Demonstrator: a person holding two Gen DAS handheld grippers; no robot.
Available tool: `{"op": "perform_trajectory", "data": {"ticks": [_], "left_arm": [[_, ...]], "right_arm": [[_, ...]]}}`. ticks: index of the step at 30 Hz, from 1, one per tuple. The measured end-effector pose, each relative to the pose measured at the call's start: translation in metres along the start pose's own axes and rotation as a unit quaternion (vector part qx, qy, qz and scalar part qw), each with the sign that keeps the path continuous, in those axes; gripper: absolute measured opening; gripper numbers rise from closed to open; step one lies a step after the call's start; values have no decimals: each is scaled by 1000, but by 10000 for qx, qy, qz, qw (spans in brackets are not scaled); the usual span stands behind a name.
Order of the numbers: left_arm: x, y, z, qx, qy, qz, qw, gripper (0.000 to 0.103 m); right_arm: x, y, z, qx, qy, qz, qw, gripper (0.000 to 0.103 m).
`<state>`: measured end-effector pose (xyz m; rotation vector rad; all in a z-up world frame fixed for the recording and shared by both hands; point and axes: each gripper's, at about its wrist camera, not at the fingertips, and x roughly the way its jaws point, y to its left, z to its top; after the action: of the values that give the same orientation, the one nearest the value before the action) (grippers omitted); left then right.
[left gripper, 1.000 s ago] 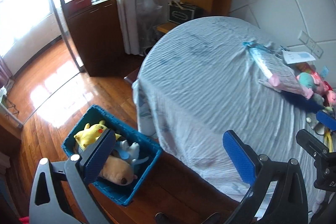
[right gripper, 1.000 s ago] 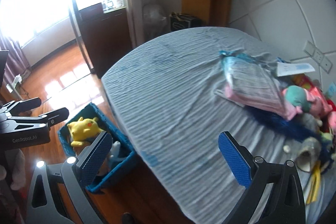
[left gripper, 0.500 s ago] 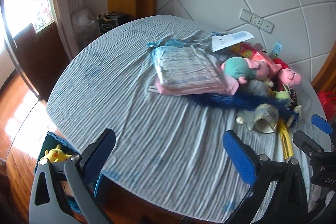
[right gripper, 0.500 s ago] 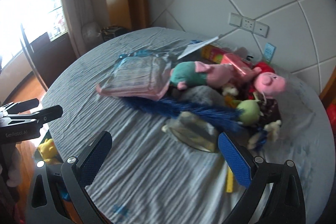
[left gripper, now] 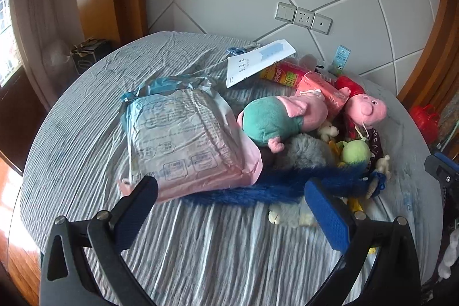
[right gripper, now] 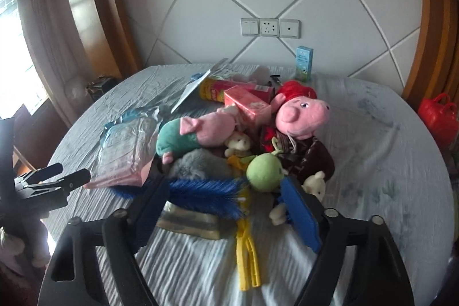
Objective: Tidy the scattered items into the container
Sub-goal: 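Move both tools down toward the George pig plush on the pile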
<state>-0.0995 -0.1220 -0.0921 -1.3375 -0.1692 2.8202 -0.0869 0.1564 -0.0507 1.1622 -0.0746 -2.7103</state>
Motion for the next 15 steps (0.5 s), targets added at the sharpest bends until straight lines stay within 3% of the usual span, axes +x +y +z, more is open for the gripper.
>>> {"op": "perform_trajectory", "data": {"ticks": [1,6,9,15], "left_arm": [[8,0,6,62,51,-35,10000,103],[45,-7,33,333,285,-158,9989,103],[68,-12,48,281,366,-293,9985,103],[112,-22,69,175,646,-349,9971,103]], "right_arm": [[8,0,5,26,80,-14,10000,63],[36,0,27,170,275,50,9995,64],[55,3,46,104,425,78,9990,70],[110,2,84,136,870,232,9958,66]]}}
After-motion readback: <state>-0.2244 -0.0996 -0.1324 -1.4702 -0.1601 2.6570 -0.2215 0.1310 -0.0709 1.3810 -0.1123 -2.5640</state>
